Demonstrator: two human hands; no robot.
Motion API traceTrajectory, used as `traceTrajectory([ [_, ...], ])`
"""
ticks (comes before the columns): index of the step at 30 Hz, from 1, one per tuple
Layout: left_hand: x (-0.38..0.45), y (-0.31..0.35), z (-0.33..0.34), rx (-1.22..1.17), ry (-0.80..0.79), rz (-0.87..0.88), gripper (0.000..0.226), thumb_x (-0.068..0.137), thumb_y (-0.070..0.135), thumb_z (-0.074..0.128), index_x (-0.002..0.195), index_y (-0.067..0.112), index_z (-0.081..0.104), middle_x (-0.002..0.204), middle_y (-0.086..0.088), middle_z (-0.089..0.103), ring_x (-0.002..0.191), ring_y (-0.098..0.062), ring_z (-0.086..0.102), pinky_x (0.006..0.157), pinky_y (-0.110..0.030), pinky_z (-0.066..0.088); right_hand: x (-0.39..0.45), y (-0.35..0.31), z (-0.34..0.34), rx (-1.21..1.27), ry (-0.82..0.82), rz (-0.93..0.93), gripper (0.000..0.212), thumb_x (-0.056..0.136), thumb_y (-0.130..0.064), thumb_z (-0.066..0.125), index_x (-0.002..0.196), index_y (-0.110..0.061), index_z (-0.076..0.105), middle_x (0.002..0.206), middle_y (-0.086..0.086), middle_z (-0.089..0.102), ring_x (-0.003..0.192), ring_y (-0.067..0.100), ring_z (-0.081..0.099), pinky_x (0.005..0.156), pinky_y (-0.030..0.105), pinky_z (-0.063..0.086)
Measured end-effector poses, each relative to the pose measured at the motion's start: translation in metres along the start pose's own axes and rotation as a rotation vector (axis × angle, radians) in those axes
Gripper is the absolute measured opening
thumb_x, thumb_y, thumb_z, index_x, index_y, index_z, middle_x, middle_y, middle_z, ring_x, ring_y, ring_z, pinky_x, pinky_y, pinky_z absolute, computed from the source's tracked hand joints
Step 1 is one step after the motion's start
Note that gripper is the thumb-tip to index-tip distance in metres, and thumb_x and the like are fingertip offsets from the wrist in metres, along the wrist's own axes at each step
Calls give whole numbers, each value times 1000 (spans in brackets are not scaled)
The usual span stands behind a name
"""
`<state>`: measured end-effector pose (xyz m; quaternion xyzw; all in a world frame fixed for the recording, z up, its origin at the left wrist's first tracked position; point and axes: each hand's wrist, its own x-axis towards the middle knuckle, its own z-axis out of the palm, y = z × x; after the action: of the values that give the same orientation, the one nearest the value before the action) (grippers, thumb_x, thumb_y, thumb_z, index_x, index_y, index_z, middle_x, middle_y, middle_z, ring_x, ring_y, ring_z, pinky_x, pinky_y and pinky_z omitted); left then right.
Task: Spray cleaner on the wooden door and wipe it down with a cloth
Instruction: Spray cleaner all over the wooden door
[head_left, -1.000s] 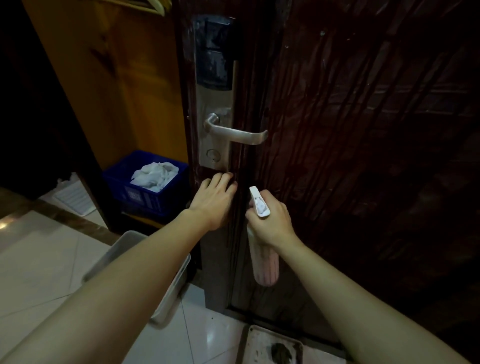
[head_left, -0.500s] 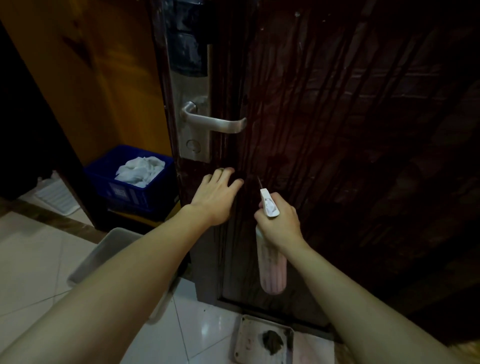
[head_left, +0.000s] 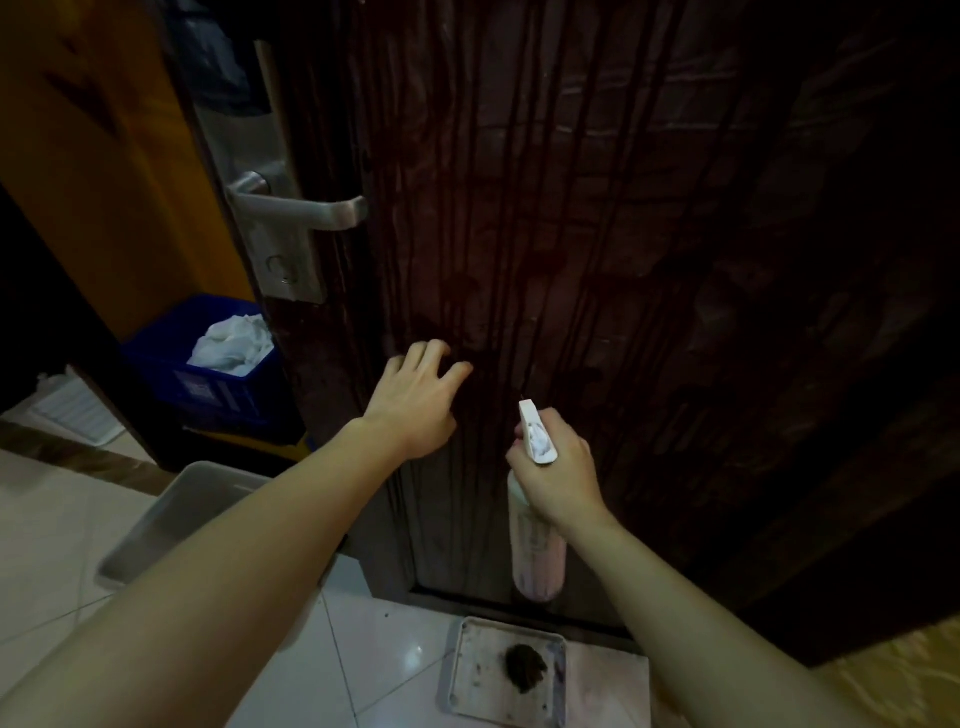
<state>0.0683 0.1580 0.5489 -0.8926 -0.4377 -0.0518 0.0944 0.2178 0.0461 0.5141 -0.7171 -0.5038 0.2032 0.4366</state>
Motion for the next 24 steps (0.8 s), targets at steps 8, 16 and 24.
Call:
traceTrajectory([
  [8, -10, 16, 45, -5, 25, -3, 66, 86, 33, 54, 147, 23, 27, 145, -11, 25, 134, -30, 24, 106, -44, 30, -1, 38, 13, -12, 5, -14, 20, 67, -37, 54, 76, -19, 53, 73, -2, 61, 70, 22, 61, 67, 49, 52],
  [16, -7, 19, 94, -23, 130, 32, 70, 85, 24, 59, 148, 25, 26, 148, -10, 21, 137, -29, 20, 107, -42, 28, 1, 72, 60, 16, 109, -127, 10, 74, -25, 60, 78, -20, 53, 74, -3, 59, 71, 16, 57, 63, 40, 50],
  [24, 3, 43, 136, 50, 404, 204, 72, 69, 14, 71, 137, 18, 48, 141, -22, 41, 132, -40, 36, 104, -53, 36, 2, 114, 63, 160, 283, -47, 9, 79, -19, 66, 79, -23, 58, 69, -4, 61, 66, 12, 60, 65, 40, 53],
])
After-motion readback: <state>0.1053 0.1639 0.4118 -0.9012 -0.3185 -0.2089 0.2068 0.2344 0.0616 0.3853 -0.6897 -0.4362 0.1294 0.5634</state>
